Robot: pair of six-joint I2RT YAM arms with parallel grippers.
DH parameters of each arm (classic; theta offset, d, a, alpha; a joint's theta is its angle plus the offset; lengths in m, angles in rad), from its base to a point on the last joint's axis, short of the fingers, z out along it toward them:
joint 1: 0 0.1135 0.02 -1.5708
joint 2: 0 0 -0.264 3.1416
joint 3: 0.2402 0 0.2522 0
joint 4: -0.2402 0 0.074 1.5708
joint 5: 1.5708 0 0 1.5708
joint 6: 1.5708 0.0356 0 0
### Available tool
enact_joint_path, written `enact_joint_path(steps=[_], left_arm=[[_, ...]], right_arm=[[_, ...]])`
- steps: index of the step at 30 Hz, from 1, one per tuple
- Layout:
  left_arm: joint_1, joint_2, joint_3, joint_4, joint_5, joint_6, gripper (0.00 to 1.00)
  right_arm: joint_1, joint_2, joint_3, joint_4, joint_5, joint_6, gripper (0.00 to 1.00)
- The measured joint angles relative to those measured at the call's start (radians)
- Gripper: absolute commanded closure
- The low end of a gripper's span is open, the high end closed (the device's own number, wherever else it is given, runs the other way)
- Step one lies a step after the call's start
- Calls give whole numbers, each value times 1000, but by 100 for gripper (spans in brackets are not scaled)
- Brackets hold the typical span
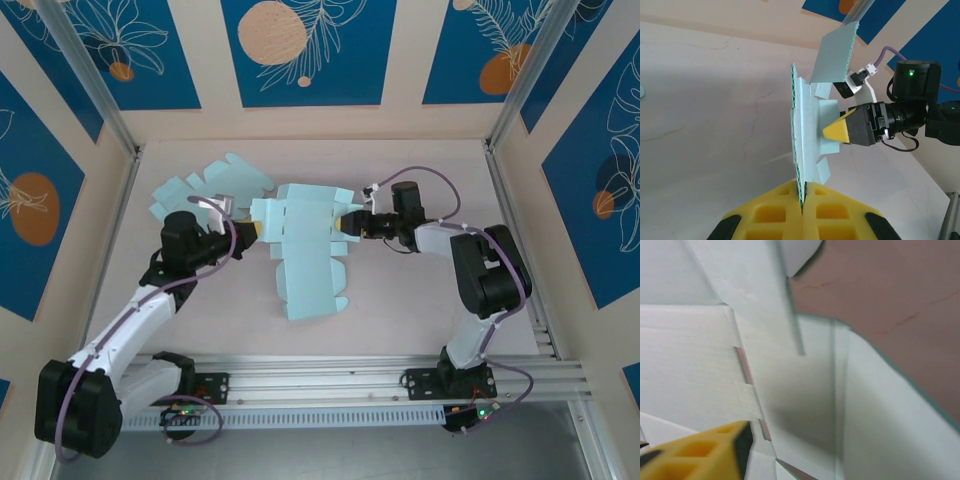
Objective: Fold the paper box
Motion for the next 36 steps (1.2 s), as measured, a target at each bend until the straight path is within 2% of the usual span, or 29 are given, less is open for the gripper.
enact_joint_path(steps=[3, 4, 10, 14, 15, 20, 25, 31, 36], left_arm=[[5, 12, 0, 12, -1, 0, 97], [7, 14, 0, 12, -1, 1, 90], [14, 14, 43, -72, -21, 60, 30], [16, -8, 145, -188, -82, 135, 4], [17, -13, 174, -214, -95, 151, 1], [18, -10, 375, -325, -157, 274, 0], [18, 25, 504, -346, -161, 403, 0], [18, 138, 591, -379, -27, 621, 1], [15, 259, 675, -479, 79, 795, 2]], right_arm=[[5, -16, -1, -8, 22, -9, 85], [6, -29, -3, -16, 38, -22, 89], [52, -167, -23, -83, 172, -120, 98], [82, -264, -26, -123, 256, -189, 100], [85, -279, -26, -131, 269, -201, 100], [87, -328, -26, -162, 315, -269, 100], [101, -345, -26, -172, 319, -320, 100], [103, -350, -24, -183, 288, -373, 100], [105, -383, -25, -205, 261, -405, 100]])
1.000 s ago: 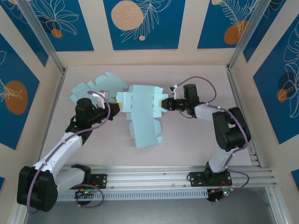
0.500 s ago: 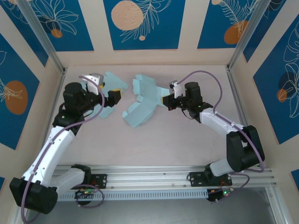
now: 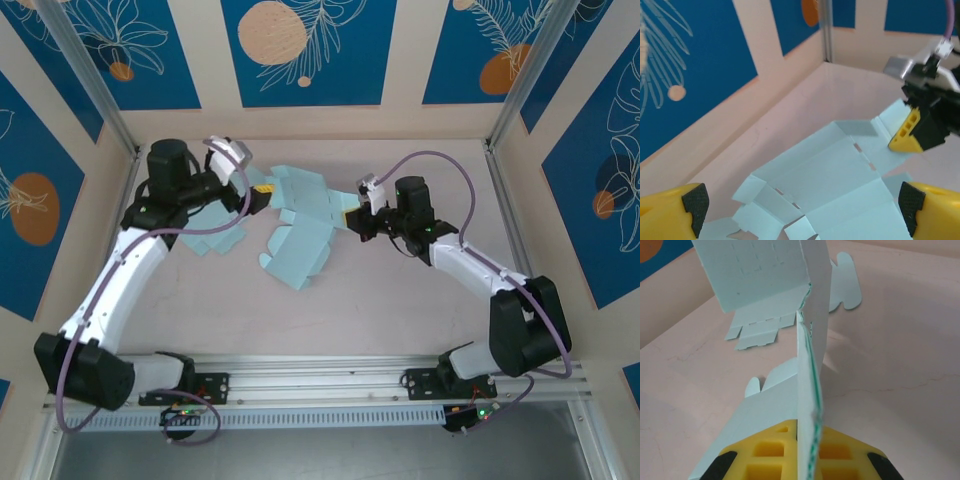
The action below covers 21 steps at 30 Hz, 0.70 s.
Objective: Fold the paper box
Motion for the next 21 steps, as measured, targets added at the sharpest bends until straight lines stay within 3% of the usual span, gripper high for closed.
enact_joint_path(steps=[7, 14, 21], left_arm=[[-10, 161, 126, -153, 18, 260, 21], [-20, 245, 185, -235, 41, 454, 27], [-58, 332, 285, -280, 8, 566, 32]], right_arm=[[2, -69, 0, 4, -60, -39, 100], [10, -90, 0, -5, -113, -73, 100], [12, -90, 0, -28, -127, -90, 100]])
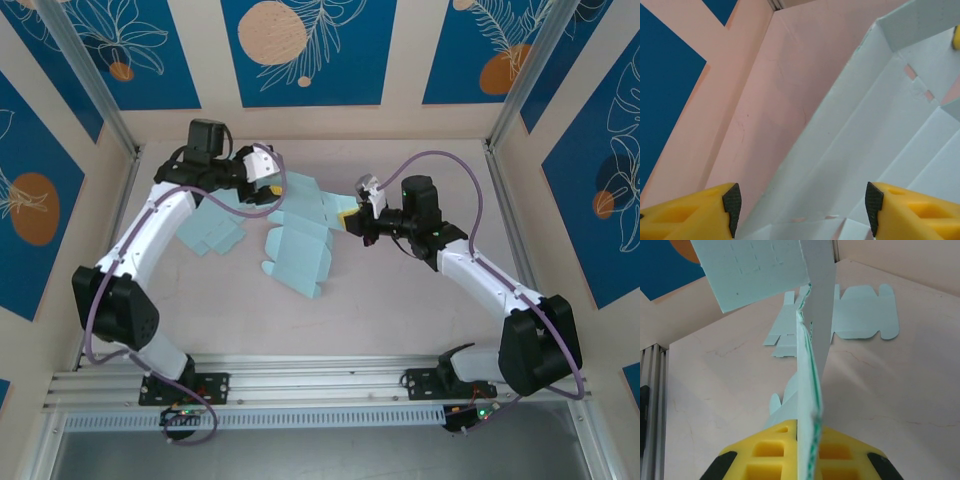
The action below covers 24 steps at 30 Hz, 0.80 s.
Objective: Fold the paper box
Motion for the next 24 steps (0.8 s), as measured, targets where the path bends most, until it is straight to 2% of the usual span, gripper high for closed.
enact_joint_path(steps=[4, 7, 15, 21, 22, 24], left_arm=[[-20, 43, 21, -19, -36, 40, 33], [-29, 65, 27, -41, -51, 67, 47], [-46, 76, 31, -27, -114, 97, 71], [-79, 75, -22, 51, -182, 116, 97], [-88, 72, -46, 76, -199, 125, 100], [-105, 64, -88, 125, -239, 124, 100]], right_arm=[[0, 0, 0, -8, 0, -9, 100], [0, 0, 0, -19, 0, -14, 100], [0, 2, 0, -31, 5, -14, 100], [-10, 12, 0, -21, 18, -11, 100], [-15, 16, 0, -21, 23, -6, 100], [-27, 32, 0, -24, 38, 0, 100]])
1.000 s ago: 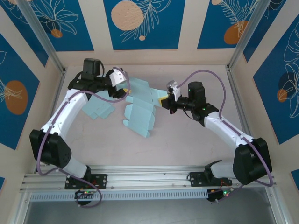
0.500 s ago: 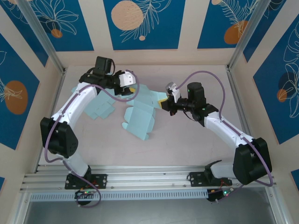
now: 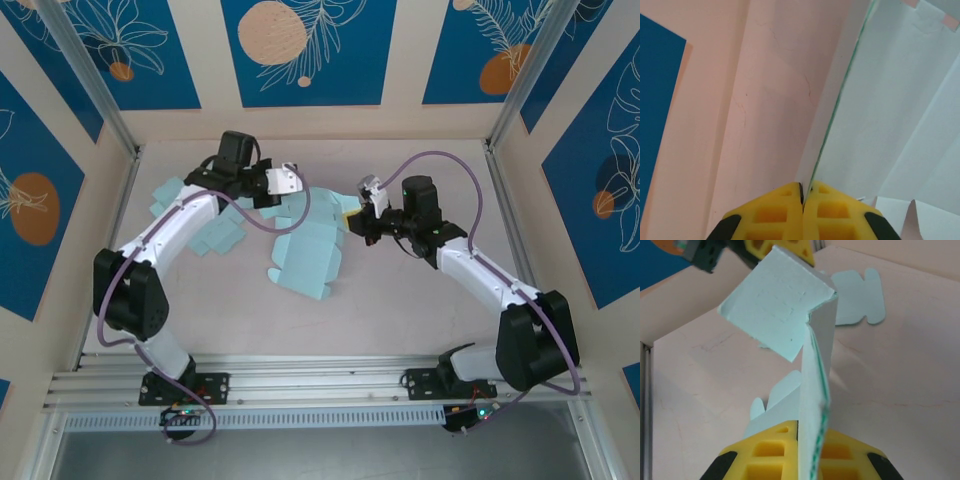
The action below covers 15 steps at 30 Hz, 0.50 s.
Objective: Fold the paper box
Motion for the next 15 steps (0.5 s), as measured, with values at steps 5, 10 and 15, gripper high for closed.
enact_joint_path(steps=[5, 10, 15], left_arm=[[-53, -25, -103, 133, -137, -31, 100], [-126, -40, -217, 282, -304, -108, 100], [-200, -41, -291, 394, -447, -162, 100]], right_arm=[[-31, 63, 9, 5, 47, 29, 93], [-56, 147, 65, -10, 116, 83, 70], [-60, 158, 113, -63, 189, 140, 52]])
